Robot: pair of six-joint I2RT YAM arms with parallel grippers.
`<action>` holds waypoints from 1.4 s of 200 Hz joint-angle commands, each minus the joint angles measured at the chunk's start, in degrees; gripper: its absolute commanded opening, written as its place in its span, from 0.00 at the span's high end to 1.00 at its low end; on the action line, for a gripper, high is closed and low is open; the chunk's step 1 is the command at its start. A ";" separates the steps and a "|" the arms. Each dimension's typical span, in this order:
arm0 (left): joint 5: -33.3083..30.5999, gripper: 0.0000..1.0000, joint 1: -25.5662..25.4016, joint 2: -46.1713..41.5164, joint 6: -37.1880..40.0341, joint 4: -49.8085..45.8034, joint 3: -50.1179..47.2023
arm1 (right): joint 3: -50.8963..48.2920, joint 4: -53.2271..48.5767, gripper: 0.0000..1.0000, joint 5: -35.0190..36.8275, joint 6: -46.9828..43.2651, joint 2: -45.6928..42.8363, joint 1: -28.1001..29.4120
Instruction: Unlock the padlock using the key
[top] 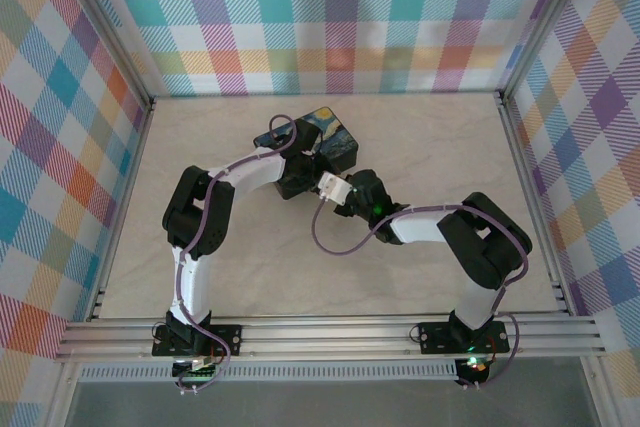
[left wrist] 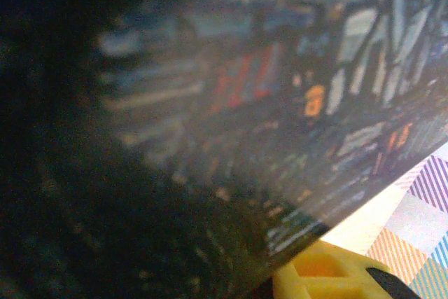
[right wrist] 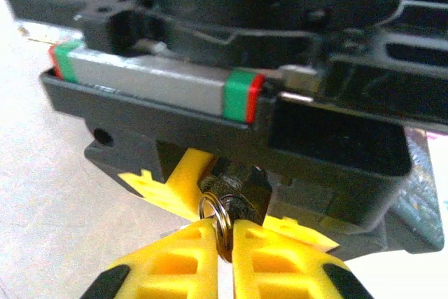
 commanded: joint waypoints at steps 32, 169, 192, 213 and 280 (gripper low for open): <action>9.34 0.96 -1.59 1.17 -5.65 -4.94 -2.99 | 1.81 -5.37 0.99 3.92 23.64 -1.21 3.36; 9.42 0.94 -1.45 1.63 -7.80 -2.28 -5.08 | 0.46 4.24 1.00 6.39 78.57 1.64 3.70; 8.92 0.93 -1.28 1.35 -7.74 -2.26 -5.81 | -0.31 4.66 1.00 6.23 84.84 1.26 2.89; 8.25 0.93 -1.10 1.08 -7.77 -2.45 -6.17 | -1.33 8.14 1.00 2.46 92.97 2.07 1.15; 7.69 0.92 -0.56 0.94 -7.56 -2.34 -6.45 | -1.45 6.69 1.00 -0.45 95.99 1.30 -0.07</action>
